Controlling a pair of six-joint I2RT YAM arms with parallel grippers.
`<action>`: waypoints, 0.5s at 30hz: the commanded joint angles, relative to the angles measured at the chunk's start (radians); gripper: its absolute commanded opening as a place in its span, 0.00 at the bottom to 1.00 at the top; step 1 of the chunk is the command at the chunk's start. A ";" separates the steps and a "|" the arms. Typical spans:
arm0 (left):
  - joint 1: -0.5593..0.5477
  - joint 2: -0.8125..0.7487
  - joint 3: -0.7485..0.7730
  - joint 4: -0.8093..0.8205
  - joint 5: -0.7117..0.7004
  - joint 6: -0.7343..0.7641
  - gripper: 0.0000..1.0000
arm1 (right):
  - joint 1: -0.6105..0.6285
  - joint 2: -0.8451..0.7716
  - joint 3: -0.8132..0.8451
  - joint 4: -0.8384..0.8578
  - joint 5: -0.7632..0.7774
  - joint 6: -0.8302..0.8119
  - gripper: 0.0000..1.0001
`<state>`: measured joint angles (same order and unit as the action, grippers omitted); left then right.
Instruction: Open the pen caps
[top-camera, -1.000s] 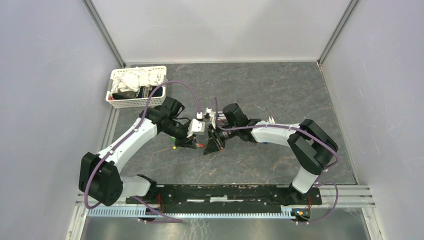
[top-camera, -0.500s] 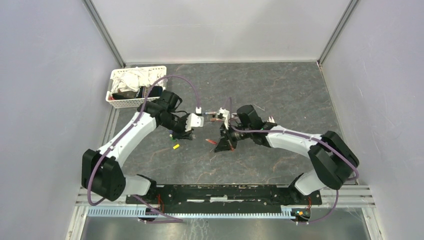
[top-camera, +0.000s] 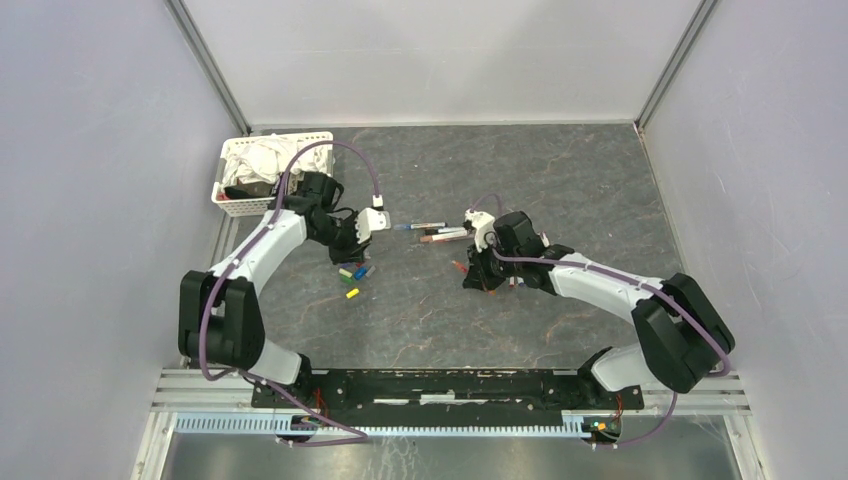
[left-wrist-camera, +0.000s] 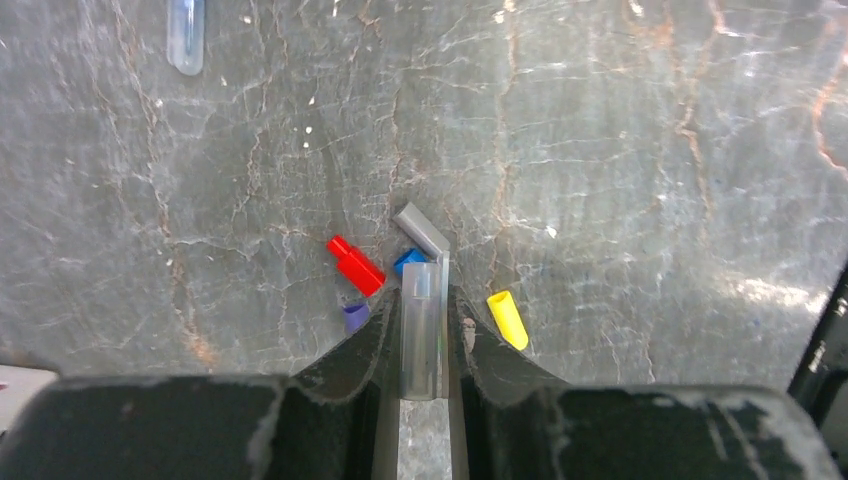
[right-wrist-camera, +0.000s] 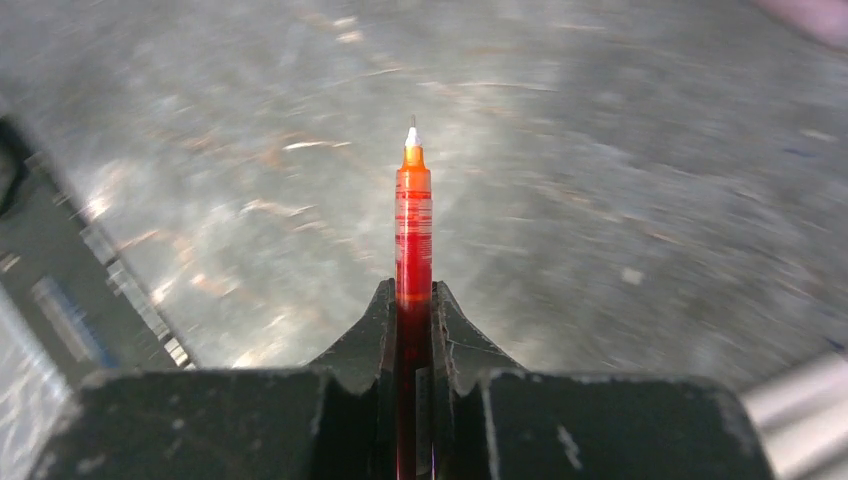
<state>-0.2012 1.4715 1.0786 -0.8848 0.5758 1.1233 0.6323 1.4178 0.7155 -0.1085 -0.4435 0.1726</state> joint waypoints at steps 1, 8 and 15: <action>0.003 0.058 -0.074 0.250 -0.047 -0.219 0.03 | -0.011 -0.040 0.001 -0.009 0.393 0.083 0.00; 0.003 0.163 -0.116 0.427 -0.131 -0.385 0.10 | -0.012 0.003 0.000 0.015 0.629 0.167 0.00; 0.001 0.183 -0.139 0.454 -0.126 -0.400 0.23 | -0.012 0.111 0.027 0.033 0.764 0.234 0.00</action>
<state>-0.2005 1.6436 0.9573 -0.4877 0.4591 0.7822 0.6197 1.4784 0.7139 -0.1089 0.1787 0.3397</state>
